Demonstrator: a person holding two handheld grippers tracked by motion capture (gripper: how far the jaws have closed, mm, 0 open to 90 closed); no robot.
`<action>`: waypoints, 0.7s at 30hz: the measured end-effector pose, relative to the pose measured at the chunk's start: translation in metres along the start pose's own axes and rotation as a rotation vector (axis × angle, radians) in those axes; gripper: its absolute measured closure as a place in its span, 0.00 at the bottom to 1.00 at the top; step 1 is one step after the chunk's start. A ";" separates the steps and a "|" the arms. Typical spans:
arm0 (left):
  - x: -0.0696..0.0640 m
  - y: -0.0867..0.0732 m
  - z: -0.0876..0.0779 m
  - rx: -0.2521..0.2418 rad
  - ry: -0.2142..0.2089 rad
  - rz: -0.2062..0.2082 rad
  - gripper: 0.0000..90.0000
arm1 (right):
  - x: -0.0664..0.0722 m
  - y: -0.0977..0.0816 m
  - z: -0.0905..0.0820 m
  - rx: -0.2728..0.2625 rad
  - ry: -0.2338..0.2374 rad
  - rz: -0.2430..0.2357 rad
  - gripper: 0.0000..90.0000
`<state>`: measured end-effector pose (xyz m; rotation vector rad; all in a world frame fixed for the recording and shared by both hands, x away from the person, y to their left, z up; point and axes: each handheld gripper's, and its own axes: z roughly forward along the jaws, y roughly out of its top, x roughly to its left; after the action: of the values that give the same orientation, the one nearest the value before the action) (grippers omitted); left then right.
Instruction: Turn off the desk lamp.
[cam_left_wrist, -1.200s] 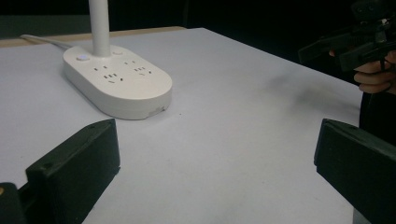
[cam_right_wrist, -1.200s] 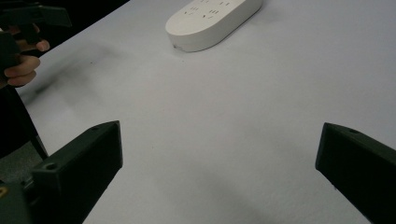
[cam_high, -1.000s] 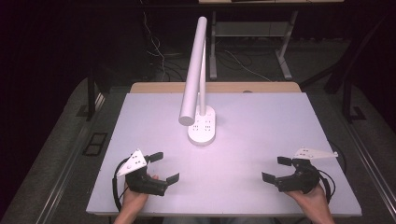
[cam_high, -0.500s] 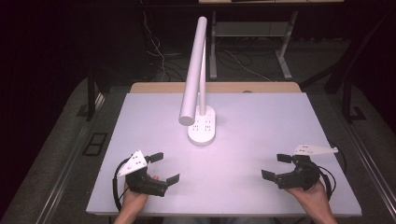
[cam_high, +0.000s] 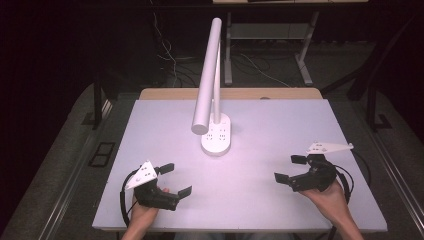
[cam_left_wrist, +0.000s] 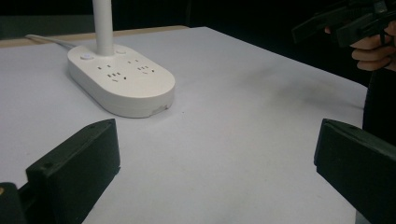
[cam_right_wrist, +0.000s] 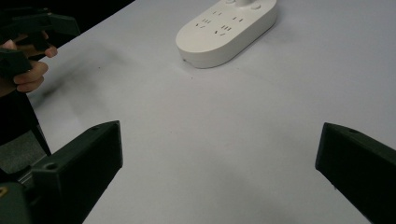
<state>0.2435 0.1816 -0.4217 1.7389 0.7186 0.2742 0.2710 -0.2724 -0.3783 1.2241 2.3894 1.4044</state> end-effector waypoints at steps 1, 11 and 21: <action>0.000 0.000 0.000 0.000 -0.001 0.000 0.00 | 0.000 0.000 0.000 0.000 0.000 0.000 0.01; 0.000 0.000 0.000 0.002 0.001 0.000 0.00 | -0.004 0.013 0.009 0.016 0.003 -0.001 0.01; 0.000 0.000 0.000 0.007 -0.005 0.004 0.00 | -0.004 0.029 0.019 0.034 0.007 -0.029 0.01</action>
<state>0.2434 0.1812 -0.4217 1.7473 0.7136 0.2697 0.2995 -0.2546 -0.3680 1.1894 2.4358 1.3676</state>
